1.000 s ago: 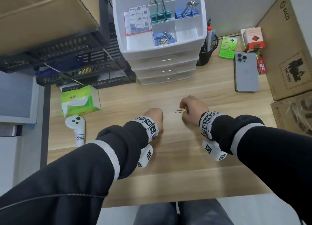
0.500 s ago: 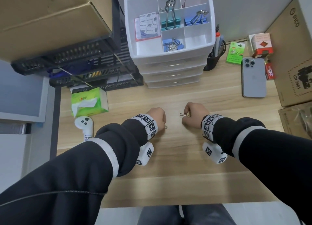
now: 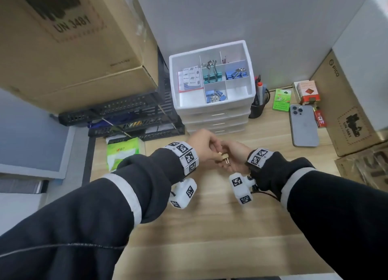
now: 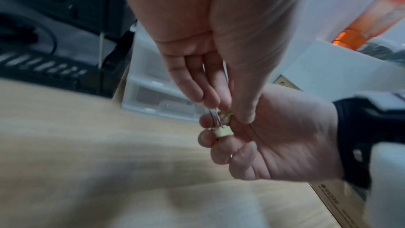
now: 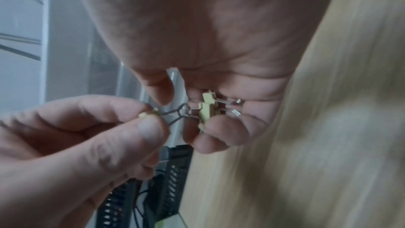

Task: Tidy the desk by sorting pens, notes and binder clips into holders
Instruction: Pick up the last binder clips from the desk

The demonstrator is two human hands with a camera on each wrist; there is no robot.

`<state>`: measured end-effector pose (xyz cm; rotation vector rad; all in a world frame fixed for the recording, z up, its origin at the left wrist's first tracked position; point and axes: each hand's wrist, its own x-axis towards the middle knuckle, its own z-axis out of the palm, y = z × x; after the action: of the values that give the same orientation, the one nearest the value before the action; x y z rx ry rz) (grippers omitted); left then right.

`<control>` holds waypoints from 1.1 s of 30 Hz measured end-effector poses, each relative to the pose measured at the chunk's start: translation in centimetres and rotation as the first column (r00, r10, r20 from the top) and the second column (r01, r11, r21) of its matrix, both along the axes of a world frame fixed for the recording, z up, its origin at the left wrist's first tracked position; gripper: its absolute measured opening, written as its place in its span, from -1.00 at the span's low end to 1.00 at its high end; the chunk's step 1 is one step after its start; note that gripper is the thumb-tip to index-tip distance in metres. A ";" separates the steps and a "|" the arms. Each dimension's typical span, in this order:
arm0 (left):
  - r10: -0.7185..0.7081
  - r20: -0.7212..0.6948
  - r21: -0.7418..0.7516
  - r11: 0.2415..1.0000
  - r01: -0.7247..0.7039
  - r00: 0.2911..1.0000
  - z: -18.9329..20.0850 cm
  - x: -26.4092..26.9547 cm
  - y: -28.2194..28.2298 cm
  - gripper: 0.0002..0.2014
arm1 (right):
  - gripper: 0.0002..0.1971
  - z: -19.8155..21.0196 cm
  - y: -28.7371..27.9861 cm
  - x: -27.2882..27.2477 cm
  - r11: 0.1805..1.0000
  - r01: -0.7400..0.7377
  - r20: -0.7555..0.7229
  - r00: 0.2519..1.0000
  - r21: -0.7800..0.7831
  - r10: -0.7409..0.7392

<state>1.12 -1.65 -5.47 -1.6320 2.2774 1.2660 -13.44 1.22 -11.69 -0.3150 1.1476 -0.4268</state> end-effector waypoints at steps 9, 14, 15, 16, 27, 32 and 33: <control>-0.088 0.015 -0.213 0.973 0.089 0.996 7.3 0.0 -2.2 -0.88 | -0.88 6.4 -2.5 -0.3 0.999 0.041 0.179 0.983 -0.007 -0.039; 0.001 0.013 -0.383 0.924 0.004 1.000 10.0 0.9 -3.9 -0.80 | -0.90 9.9 -3.9 -1.3 0.992 0.115 0.173 0.979 -0.053 -0.105; 0.029 0.039 -0.412 0.911 -0.011 0.999 10.3 1.4 -4.5 -0.83 | -0.90 10.6 -4.3 -1.6 0.990 0.127 0.148 0.982 -0.064 -0.116; 0.058 0.077 -0.437 0.899 -0.019 0.995 10.6 1.9 -5.0 -0.85 | -0.90 11.1 -4.8 -1.9 0.987 0.139 0.113 0.985 -0.080 -0.130; 0.116 0.412 -0.373 0.926 0.051 0.904 10.0 4.0 -6.3 -0.61 | -0.50 11.9 -10.4 -5.3 0.878 0.309 -0.261 0.871 -0.365 -0.415; 0.126 0.404 -0.390 0.920 0.046 0.906 9.9 3.5 -6.3 -0.63 | -0.50 12.7 -10.4 -4.9 0.878 0.261 -0.243 0.894 -0.402 -0.377; 0.124 0.406 -0.388 0.920 0.048 0.906 10.0 3.5 -6.3 -0.62 | -0.54 12.7 -10.7 -4.7 0.881 0.244 -0.241 0.901 -0.406 -0.361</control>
<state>4.58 -8.00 4.56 -1.8484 2.3089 0.3957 -18.18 -9.46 1.05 -0.5449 1.4338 -0.9054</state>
